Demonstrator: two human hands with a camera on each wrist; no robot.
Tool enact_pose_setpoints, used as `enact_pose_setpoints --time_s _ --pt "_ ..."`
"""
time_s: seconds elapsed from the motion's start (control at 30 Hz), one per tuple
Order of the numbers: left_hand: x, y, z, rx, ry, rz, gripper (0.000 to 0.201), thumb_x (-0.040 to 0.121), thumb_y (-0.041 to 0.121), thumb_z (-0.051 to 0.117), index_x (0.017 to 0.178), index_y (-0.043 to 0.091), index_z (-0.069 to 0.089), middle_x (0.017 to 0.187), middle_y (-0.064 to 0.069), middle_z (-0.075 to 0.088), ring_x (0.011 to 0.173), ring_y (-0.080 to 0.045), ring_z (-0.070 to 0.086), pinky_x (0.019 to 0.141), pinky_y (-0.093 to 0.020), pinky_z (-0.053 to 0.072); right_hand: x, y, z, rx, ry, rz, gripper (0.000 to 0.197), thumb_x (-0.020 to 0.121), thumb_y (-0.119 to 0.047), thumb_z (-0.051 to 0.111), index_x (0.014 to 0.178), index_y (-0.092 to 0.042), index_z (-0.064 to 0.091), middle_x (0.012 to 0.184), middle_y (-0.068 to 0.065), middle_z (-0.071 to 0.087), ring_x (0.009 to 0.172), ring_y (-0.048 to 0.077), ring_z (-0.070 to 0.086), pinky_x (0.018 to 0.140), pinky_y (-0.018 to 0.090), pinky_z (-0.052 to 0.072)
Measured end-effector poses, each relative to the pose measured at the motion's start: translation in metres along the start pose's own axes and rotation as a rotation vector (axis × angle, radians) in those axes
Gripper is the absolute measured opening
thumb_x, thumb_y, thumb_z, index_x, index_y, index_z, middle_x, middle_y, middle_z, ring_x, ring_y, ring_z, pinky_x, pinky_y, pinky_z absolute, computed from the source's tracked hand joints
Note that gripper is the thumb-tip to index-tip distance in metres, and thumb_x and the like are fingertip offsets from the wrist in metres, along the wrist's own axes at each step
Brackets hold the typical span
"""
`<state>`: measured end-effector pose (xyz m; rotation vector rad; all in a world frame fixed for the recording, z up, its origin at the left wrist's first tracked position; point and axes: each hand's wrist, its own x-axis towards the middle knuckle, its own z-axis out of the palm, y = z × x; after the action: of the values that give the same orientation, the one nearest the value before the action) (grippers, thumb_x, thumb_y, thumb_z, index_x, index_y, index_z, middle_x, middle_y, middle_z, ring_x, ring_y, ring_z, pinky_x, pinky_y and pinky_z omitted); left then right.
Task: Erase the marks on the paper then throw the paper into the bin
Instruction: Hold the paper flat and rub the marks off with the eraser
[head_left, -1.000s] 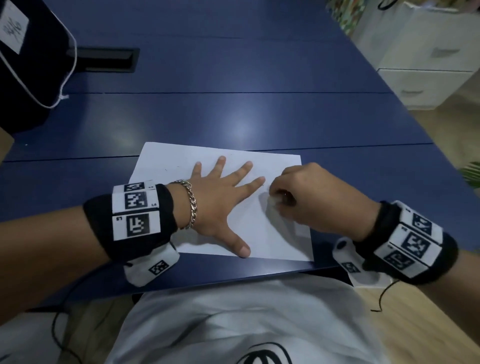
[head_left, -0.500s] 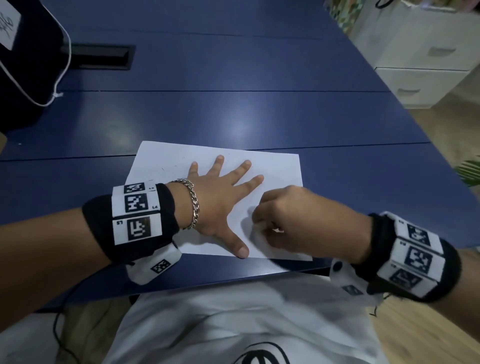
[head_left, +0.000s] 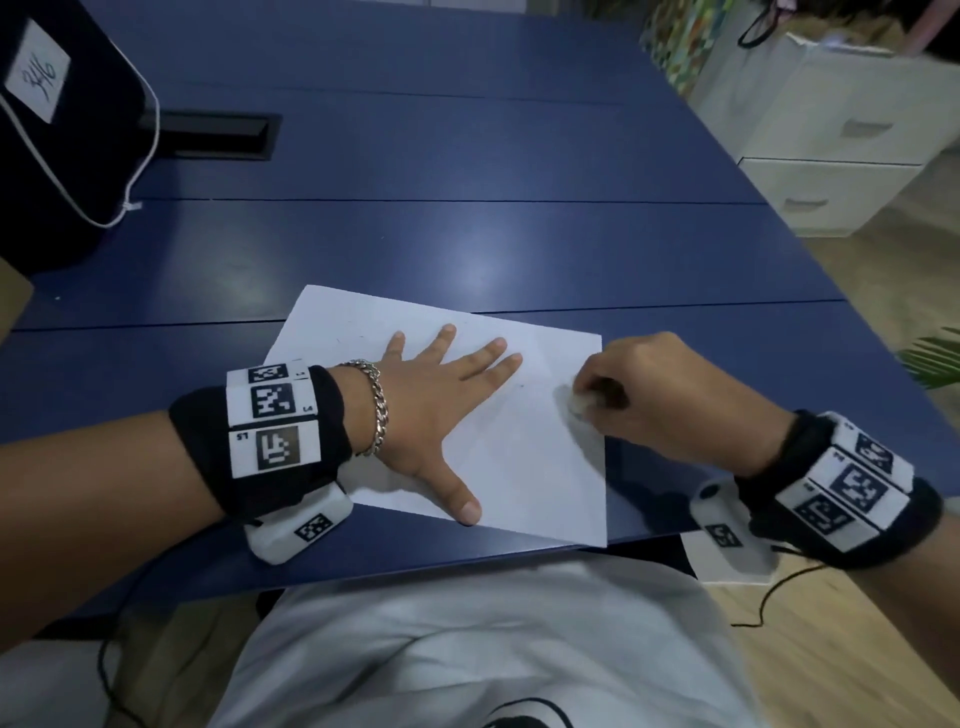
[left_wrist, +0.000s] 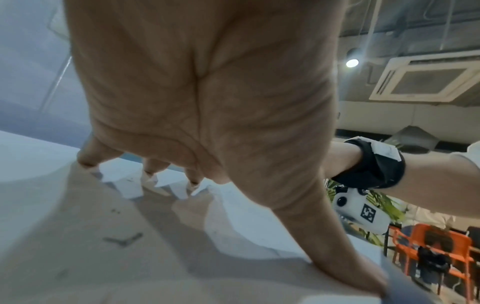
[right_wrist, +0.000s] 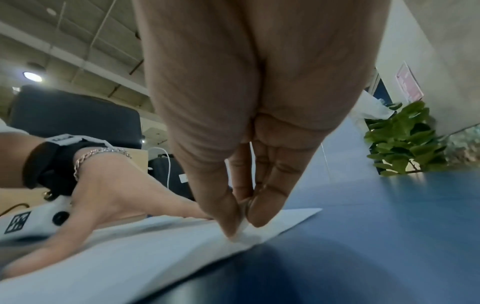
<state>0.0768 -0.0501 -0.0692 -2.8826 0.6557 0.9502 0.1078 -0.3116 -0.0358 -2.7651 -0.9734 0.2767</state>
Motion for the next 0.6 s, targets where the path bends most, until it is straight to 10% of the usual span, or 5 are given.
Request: enact_pose_setpoints --time_s 0.43,0.6 --pt "-0.018 -0.012 0.001 -0.055 0.065 -0.003 0.144 0.060 0.100 0.059 0.158 0.043 -0.030 0.165 0.007 -0.042 0.156 -0.036 -0.029 0.125 -0.066 -0.007 -0.012 -0.014 0.001 0.098 -0.075 -0.033 0.016 0.089 -0.023 0.075 0.103 -0.031 0.076 0.089 -0.020 0.064 0.079 -0.003 0.063 0.075 0.018 0.053" --pt "-0.002 0.004 0.005 -0.037 0.028 -0.049 0.147 0.052 0.102 0.063 0.154 0.053 -0.031 0.165 0.015 -0.039 0.156 -0.041 -0.028 0.120 -0.076 -0.004 0.021 -0.022 0.006 0.009 -0.039 -0.038 0.012 0.090 -0.020 0.068 0.099 -0.024 0.074 0.092 -0.008 0.067 0.080 0.013 0.062 0.078 0.038 0.058"
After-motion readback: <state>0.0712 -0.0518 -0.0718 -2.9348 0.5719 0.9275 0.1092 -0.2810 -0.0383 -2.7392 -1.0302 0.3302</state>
